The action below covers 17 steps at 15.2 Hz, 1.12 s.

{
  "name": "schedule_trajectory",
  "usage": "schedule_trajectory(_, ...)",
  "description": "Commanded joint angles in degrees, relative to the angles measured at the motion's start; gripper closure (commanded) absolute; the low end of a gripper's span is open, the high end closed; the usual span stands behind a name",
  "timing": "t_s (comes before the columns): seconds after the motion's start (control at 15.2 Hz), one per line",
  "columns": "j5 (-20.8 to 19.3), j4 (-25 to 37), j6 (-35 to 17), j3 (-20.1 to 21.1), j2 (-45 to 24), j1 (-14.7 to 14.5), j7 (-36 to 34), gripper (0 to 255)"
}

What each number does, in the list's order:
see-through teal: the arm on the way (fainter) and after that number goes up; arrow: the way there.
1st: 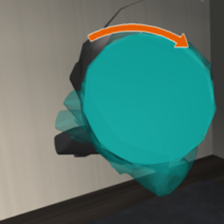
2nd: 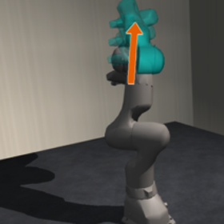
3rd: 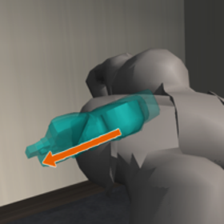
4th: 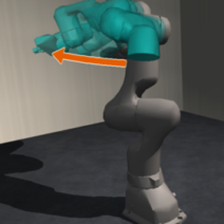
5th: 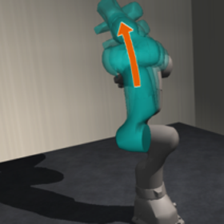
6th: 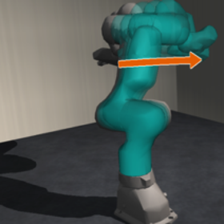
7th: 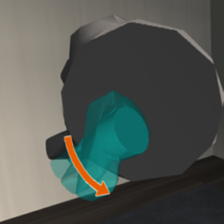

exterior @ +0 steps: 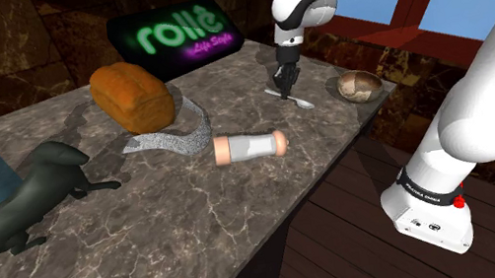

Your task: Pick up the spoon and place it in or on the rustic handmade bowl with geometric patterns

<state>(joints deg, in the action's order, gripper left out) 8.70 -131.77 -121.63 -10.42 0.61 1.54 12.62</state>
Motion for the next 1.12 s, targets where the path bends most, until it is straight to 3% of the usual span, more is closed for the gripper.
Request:
schedule_trajectory(0.0, -0.3, 0.5, 1.3, 0.0, 0.8, 0.0, -0.3, 255)
schedule_trajectory(1.06, -2.1, 7.3, 13.4, 0.1, 6.5, 0.1, -2.8, 255)
